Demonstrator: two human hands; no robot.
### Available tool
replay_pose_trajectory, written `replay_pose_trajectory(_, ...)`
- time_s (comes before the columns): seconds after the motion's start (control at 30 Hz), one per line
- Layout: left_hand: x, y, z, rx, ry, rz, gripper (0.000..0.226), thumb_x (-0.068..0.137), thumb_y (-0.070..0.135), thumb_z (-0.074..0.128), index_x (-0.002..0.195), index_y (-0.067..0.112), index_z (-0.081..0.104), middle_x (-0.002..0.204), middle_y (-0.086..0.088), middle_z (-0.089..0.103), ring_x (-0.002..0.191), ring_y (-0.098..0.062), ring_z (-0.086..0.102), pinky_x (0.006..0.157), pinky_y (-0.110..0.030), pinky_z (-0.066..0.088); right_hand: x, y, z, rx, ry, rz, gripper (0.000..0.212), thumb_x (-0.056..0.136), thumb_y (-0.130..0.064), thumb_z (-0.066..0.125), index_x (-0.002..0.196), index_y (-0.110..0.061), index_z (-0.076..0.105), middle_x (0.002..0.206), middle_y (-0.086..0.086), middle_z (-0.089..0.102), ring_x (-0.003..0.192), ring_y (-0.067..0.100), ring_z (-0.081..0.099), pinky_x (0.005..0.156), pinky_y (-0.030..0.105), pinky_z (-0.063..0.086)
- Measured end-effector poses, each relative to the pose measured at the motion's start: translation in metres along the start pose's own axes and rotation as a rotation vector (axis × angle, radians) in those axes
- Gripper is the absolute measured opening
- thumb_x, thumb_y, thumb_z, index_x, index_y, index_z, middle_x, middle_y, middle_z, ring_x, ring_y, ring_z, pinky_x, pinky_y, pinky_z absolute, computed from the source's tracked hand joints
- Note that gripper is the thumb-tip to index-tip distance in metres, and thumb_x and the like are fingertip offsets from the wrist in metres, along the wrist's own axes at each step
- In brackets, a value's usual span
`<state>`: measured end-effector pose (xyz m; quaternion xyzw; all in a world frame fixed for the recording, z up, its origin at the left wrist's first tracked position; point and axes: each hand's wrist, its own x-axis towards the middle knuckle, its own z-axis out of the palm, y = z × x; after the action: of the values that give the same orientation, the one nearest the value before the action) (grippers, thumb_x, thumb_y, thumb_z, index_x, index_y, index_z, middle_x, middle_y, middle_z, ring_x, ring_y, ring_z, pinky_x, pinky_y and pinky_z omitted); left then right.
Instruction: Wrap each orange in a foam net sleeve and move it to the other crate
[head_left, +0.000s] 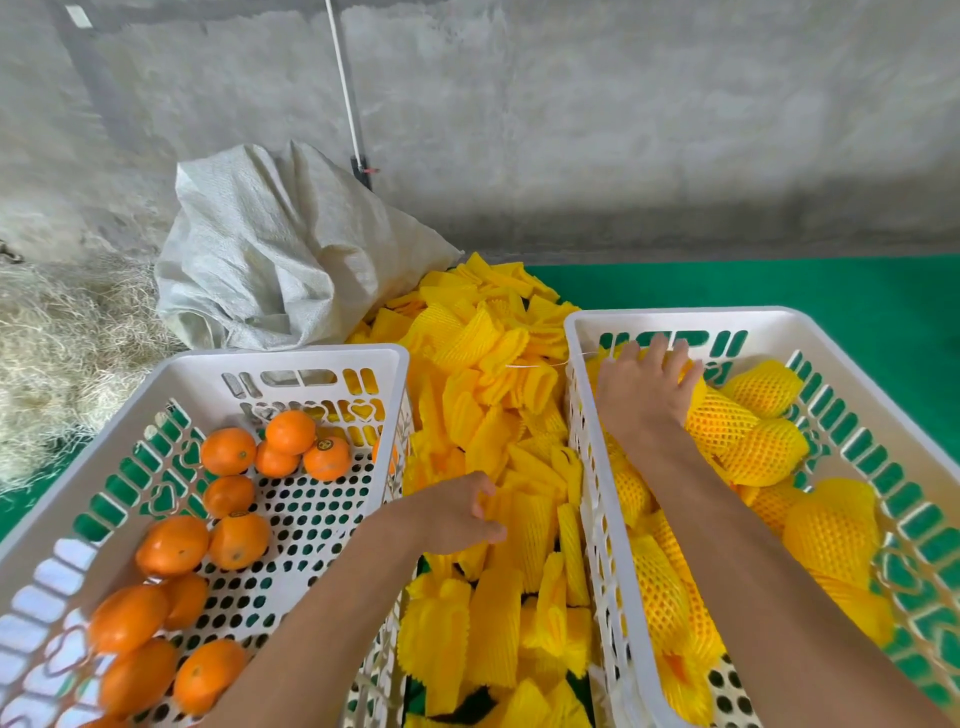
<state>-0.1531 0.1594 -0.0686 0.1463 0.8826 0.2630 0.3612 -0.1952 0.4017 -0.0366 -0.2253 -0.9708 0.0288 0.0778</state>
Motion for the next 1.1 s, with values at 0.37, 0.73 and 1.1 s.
replay_pose_trajectory(0.37,-0.007,-0.002,0.001,0.362,-0.296,-0.213,0.055,0.088,0.012,0.081,0.139,0.022,0.064,0.134,-0.011,0.067,0.099,-0.023,0.075,0.090,-0.034,0.061,-0.052,-0.059,-0.016,0.374,0.352,-0.639,0.032,0.104,-0.031,0.049,0.110,-0.010,0.072,0.113,0.007,0.071,0.108,0.024,0.061,0.090,0.039,0.050)
replay_pose_trajectory(0.73,-0.004,0.018,-0.021,-0.754,1.028,0.359,0.009,0.102,0.019,0.068,0.105,0.012,0.072,0.096,0.001,0.074,0.083,-0.011,0.071,0.059,-0.021,0.057,-0.060,-0.070,0.002,0.774,-0.052,-0.543,0.053,0.099,-0.066,0.047,0.102,-0.016,0.066,0.092,-0.005,0.068,0.084,0.009,0.062,0.062,0.022,0.043)
replay_pose_trajectory(1.1,-0.012,0.027,-0.025,-0.799,0.937,0.375,0.047,0.092,0.038,0.079,0.129,0.012,0.065,0.121,0.001,0.071,0.113,-0.009,0.067,0.088,-0.016,0.054,-0.060,-0.076,0.002,1.516,-0.425,-0.403,0.015,0.101,-0.036,0.062,0.108,-0.031,0.075,0.104,-0.008,0.077,0.100,0.009,0.072,0.073,0.025,0.059)
